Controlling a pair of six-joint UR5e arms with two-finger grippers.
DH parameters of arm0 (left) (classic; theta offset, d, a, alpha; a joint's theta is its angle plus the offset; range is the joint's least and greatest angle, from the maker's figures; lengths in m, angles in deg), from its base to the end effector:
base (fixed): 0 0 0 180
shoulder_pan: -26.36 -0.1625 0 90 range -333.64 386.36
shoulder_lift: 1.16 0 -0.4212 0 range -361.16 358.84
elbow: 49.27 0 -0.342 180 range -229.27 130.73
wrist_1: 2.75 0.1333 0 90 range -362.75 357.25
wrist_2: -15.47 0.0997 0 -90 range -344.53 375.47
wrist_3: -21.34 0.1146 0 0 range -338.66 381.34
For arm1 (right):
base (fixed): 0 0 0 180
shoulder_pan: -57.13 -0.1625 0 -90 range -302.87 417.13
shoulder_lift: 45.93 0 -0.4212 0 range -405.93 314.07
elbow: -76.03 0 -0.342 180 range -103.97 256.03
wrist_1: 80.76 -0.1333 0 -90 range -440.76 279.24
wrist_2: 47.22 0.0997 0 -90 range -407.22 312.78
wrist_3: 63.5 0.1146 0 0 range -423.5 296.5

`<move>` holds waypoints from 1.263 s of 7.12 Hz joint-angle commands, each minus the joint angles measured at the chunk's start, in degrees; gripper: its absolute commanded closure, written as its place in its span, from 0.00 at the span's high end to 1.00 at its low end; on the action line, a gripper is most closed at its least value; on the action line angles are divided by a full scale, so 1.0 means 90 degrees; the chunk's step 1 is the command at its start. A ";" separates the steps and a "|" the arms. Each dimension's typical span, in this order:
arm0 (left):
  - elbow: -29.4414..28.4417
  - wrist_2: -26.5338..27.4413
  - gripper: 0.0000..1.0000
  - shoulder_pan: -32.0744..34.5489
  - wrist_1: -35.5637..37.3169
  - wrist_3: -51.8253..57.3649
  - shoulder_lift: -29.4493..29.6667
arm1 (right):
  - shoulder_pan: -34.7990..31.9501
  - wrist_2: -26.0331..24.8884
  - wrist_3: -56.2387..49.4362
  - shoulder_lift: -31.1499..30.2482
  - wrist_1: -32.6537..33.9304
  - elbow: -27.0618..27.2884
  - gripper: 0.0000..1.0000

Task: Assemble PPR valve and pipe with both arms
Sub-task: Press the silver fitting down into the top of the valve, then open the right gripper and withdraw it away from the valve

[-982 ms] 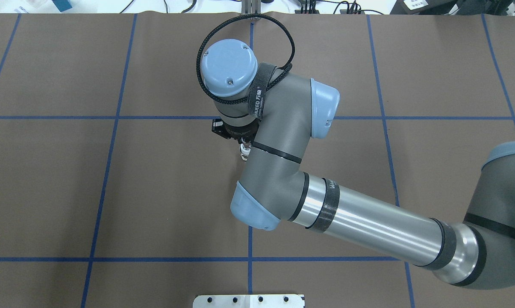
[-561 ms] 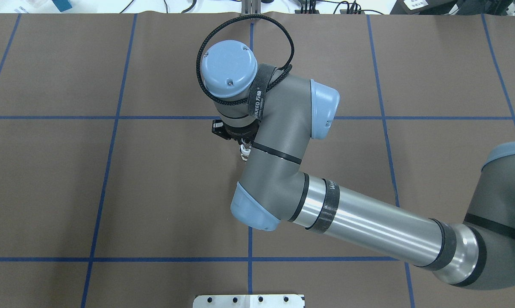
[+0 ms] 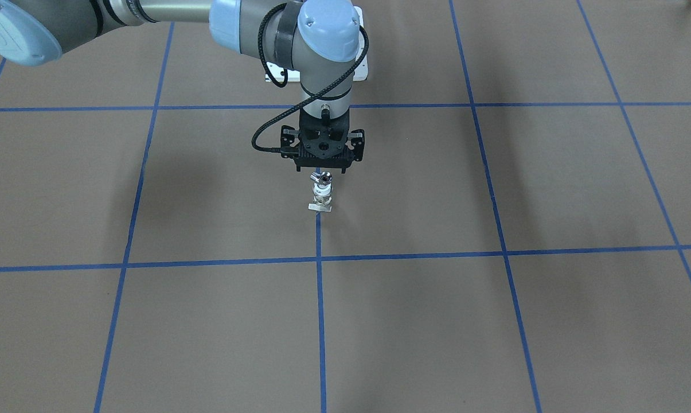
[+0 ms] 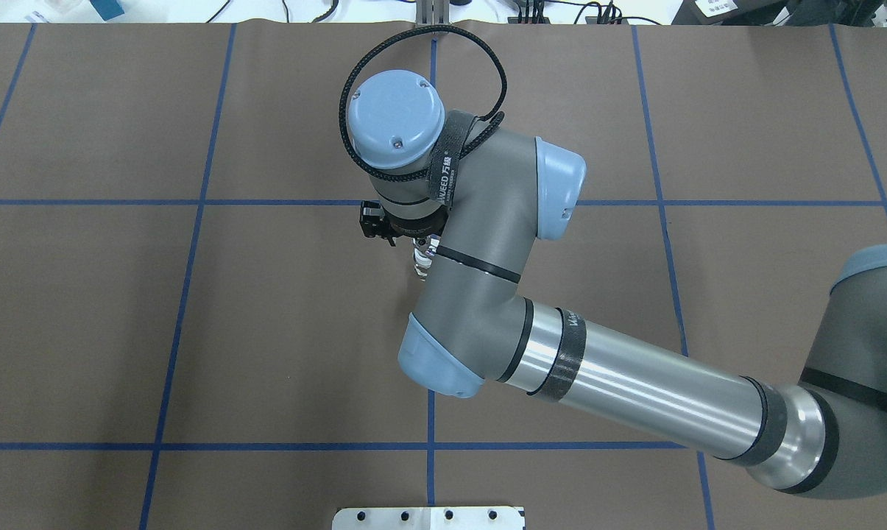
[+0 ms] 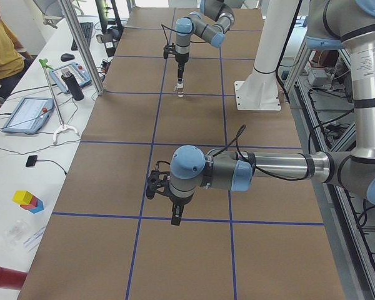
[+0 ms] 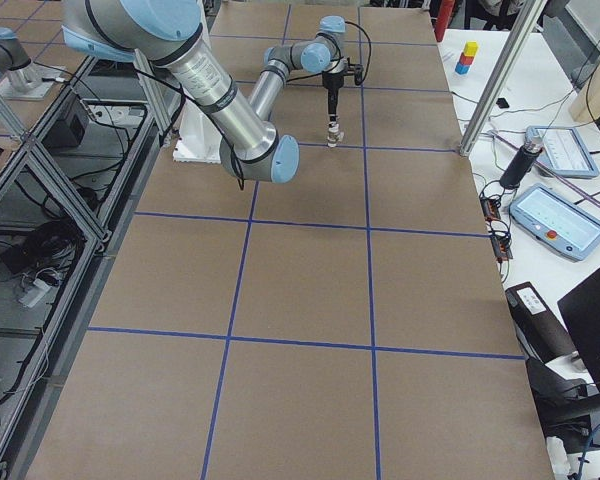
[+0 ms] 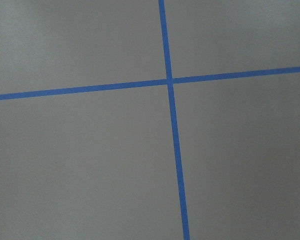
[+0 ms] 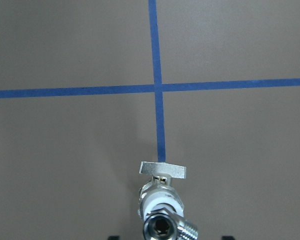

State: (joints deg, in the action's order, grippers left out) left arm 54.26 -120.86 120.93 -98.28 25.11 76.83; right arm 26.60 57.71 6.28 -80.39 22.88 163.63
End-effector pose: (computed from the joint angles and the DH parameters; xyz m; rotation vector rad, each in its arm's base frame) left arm -0.0792 -0.3577 0.6317 0.1747 0.7969 0.0366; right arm -0.5501 -0.4449 0.1492 0.0677 -0.7265 0.0821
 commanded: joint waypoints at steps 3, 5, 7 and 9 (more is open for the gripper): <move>0.0000 0.0011 1.00 0.0000 -0.0155 0.0049 -0.0130 | -0.1036 0.0942 -0.0679 0.0050 0.0066 0.0335 0.99; -0.0068 0.0060 1.00 -0.0019 -0.0118 -0.0096 -0.0121 | -0.2090 0.1715 -0.1827 -0.0027 0.0367 0.0345 1.00; -0.0088 0.0080 1.00 -0.0048 0.0048 -0.0068 -0.0131 | -0.3136 0.2226 -0.3524 -0.0601 0.0457 0.0345 1.00; -0.0078 0.0460 1.00 -0.0330 0.0602 0.0446 -0.0034 | -0.3899 0.2402 -0.5419 -0.1508 0.0399 0.0345 1.00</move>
State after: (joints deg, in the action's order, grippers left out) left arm 53.58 -118.13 119.60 -96.00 25.95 75.91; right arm -3.82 77.99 -31.47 -88.84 26.72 166.73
